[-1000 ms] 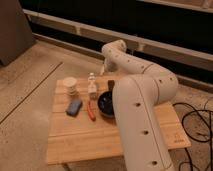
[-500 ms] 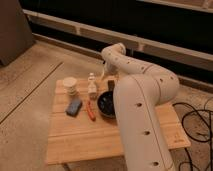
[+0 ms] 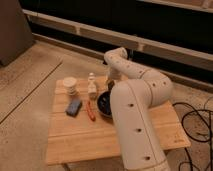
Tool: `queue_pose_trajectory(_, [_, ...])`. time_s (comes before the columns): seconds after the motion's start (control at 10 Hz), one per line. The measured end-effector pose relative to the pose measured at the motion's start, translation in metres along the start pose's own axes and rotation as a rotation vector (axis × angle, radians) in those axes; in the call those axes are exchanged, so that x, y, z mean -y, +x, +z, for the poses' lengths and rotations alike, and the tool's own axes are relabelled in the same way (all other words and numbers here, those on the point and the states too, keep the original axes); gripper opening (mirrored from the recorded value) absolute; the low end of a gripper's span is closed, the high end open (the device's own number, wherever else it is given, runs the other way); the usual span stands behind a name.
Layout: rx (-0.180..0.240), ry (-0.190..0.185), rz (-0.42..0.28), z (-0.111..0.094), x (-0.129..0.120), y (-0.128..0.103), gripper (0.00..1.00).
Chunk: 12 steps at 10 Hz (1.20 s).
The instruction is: Place the eraser on the white sponge
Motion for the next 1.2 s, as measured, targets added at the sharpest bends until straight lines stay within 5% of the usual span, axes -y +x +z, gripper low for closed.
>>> queue_pose_trajectory(0.3, [-0.057, 0.018, -0.066, 0.022, -0.014, -0.003, 0.62])
queue_pose_trajectory(0.6, [-0.080, 0.055, -0.120, 0.031, -0.017, -0.007, 0.30])
queue_pose_trajectory(0.9, [-0.051, 0.077, -0.113, 0.028, -0.012, -0.019, 0.02])
queue_pose_trajectory(1.2, [0.075, 0.120, -0.016, -0.012, 0.016, -0.054, 0.00])
